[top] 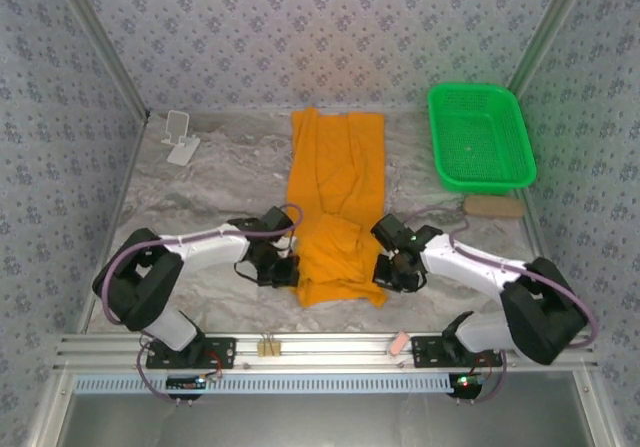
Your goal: Fold the inside-out t-shirt
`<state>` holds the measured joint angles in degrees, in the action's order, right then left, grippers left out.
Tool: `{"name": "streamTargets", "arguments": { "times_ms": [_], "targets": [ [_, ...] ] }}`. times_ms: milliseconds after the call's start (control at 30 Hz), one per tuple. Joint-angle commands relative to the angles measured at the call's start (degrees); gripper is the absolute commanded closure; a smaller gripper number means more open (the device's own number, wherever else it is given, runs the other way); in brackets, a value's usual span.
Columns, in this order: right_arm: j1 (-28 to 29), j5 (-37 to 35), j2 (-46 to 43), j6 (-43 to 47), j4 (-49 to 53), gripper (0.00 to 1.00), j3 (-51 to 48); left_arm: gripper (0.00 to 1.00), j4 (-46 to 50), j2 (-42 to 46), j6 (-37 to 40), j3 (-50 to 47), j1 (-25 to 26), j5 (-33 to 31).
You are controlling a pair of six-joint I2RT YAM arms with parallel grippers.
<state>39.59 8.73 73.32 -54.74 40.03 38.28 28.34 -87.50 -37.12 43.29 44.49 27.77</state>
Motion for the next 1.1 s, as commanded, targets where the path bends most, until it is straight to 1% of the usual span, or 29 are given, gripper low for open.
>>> {"name": "streamTargets", "arguments": {
  "times_ms": [0,33,67,100,167,200,233,267,300,333,367,400,467,533,567,633,667,733,767,800,833,867,900,933,1067],
  "targets": [
    [2.4,3.4,-7.1,-9.4,7.7,1.0,1.4,1.0,4.6,8.0,-3.4,-0.2,5.9,6.2],
    [3.3,3.9,-8.7,-9.6,7.1,1.0,0.9,1.0,5.6,10.1,-4.6,-0.4,7.4,5.3],
    [3.6,5.4,-10.1,-8.2,4.3,0.88,-0.2,1.0,6.3,12.2,-5.9,-1.3,8.4,3.8],
    [3.0,5.5,-11.0,-7.4,3.9,0.65,-0.8,0.99,6.8,13.8,-7.1,-2.4,8.6,1.4],
    [1.2,3.2,-11.4,-4.8,7.5,0.28,-0.9,1.0,7.6,15.5,-9.0,-4.8,7.4,-3.5],
    [-0.2,1.6,-11.1,-3.6,9.2,0.2,-0.9,1.0,6.7,15.8,-10.0,-6.1,6.4,-4.3],
    [-1.3,-0.2,-11.0,-2.7,11.7,0.16,-0.5,0.99,4.7,15.8,-10.9,-7.3,5.9,-3.4],
    [-2.3,-3.2,-10.8,-1.9,13.2,0.09,0.0,0.93,2.6,15.7,-12.0,-8.3,5.9,-2.3],
    [-2.9,-4.7,-10.7,-1.4,15.3,0.01,0.2,0.79,1.0,15.6,-13.2,-8.8,6.2,-1.7],
    [-3.7,-5.5,-10.4,-0.7,16.2,0.0,0.2,0.68,0.0,15.7,-13.9,-9.2,6.8,-1.7],
    [-5.4,-4.7,-9.8,0.6,14.3,0.0,-0.3,0.58,-1.0,15.9,-14.4,-9.6,7.6,-1.8],
    [-6.8,-2.5,-9.0,2.0,11.4,0.0,-1.2,0.51,-1.5,16.1,-14.8,-10.0,8.3,-2.3],
    [-6.9,4.6,-6.8,2.4,5.0,0.0,-3.8,0.45,-1.4,16.1,-15.8,-10.7,9.0,-3.8],
    [-4.9,9.5,-4.2,2.4,-0.3,0.0,-5.3,0.43,-2.1,15.9,-16.6,-11.5,9.1,-5.6],
    [-3.7,10.5,-2.9,2.4,-1.9,0.01,-5.5,0.43,-2.6,15.6,-16.6,-11.7,9.1,-6.5],
    [-2.1,9.7,-0.9,2.6,-2.1,0.03,-4.7,0.43,-3.3,14.2,-16.2,-11.4,9.2,-8.3],
    [-1.7,9.4,-0.2,2.4,-2.5,0.07,-4.7,0.43,-4.1,13.0,-16.0,-11.1,9.2,-8.3],
    [-1.4,8.8,0.0,0.8,-3.5,0.27,-5.8,0.47,-6.7,10.1,-15.7,-10.4,9.3,-6.5],
    [-1.3,8.2,-0.3,-0.8,-4.0,0.45,-6.8,0.5,-8.5,8.4,-15.7,-10.4,9.6,-5.4],
    [-1.4,7.7,-0.8,-2.0,-4.4,0.64,-7.8,0.57,-9.9,6.9,-15.6,-10.2,9.8,-4.7],
    [-1.4,7.1,-1.3,-2.9,-4.5,0.77,-8.6,0.64,-11.0,5.7,-15.4,-10.0,10.1,-4.1],
    [-1.3,6.7,-2.1,-3.3,-4.6,0.87,-9.0,0.75,-11.5,4.5,-15.0,-9.4,10.2,-3.5],
    [-1.3,6.5,-3.0,-3.7,-3.9,1.0,-8.9,0.84,-11.4,3.7,-14.4,-8.6,10.5,-2.8],
    [-1.3,6.1,-3.9,-4.2,-2.7,1.0,-8.6,0.88,-10.9,3.4,-13.9,-7.9,10.8,-2.6],
    [-0.8,5.0,-9.3,-7.9,3.0,1.0,-6.2,0.97,-7.1,6.6,-12.8,-5.0,12.0,-2.9]
  ]
}}
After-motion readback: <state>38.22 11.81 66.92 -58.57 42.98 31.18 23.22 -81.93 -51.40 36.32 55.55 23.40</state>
